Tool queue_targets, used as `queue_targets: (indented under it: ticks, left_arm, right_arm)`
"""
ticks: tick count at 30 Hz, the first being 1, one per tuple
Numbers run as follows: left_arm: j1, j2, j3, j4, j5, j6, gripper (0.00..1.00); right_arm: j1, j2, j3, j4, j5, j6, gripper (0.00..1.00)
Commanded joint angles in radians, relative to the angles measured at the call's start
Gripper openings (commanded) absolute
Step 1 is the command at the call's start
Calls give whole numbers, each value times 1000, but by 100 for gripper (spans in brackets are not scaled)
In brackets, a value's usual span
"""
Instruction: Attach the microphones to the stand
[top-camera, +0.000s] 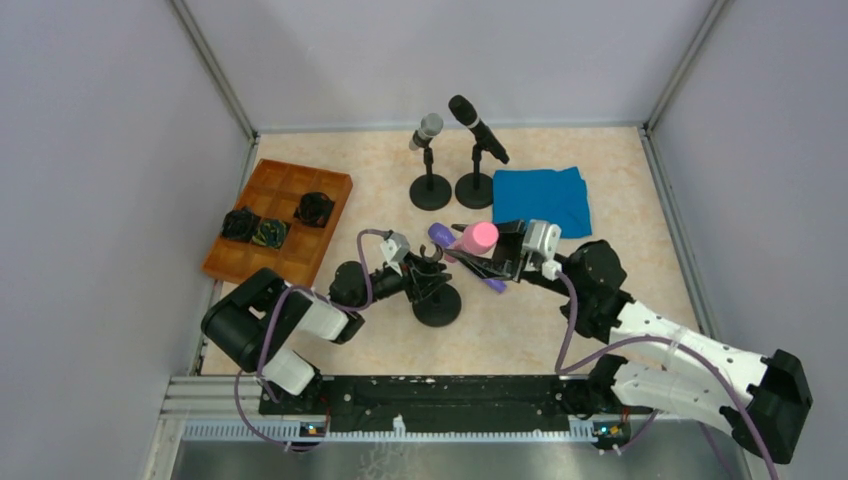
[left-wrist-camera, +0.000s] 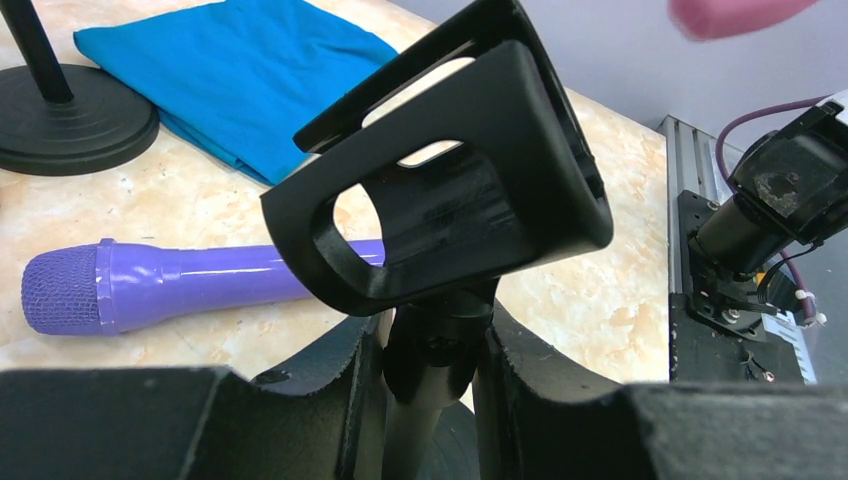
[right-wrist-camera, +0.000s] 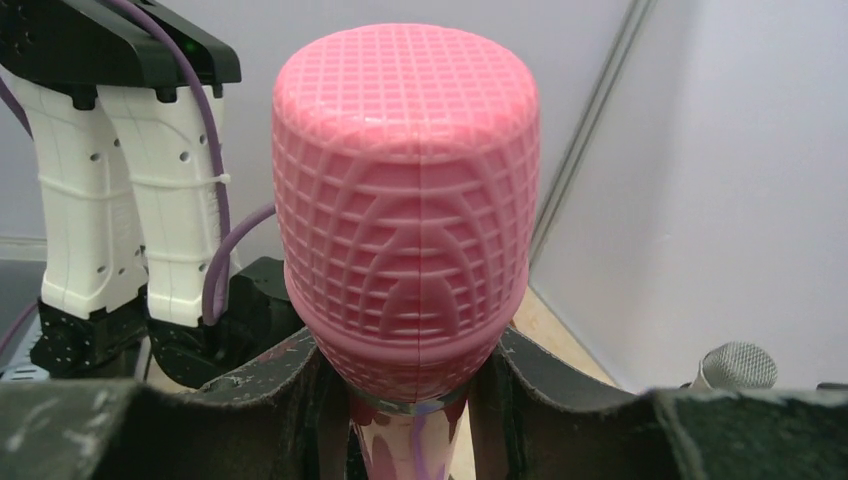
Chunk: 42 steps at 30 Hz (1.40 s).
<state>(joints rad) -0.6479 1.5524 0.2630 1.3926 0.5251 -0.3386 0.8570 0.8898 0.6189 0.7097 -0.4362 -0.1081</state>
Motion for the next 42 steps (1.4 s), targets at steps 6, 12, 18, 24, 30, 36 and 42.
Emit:
queue_targets:
  ticks: [6,12,18,24,30,36,42]
  left_arm:
    - [0,-47,71,13,22,11,0]
    - [0,-74,53,-1,-19,10,0]
    - [0,-71,54,-7,4,12,0]
    - [1,-60,56,6,18,8,0]
    - [0,-52,60,14,28,3,0]
    - [0,-49,54,25,26,-4,0]
    - [0,-48,52,34,31,-4,0]
  right_arm:
    - [98,76,78,75,62,-181,0]
    - [105,126,74,117,66,-176,0]
    - [105,173,63,171,72,-158,0]
    - [105,194,46,188,80,-170,0]
    - [105,209,-7,218,91,-180,0]
    - [104,202,-73,240,100,-201,0]
    - [113,206,-98,220,112,-234,0]
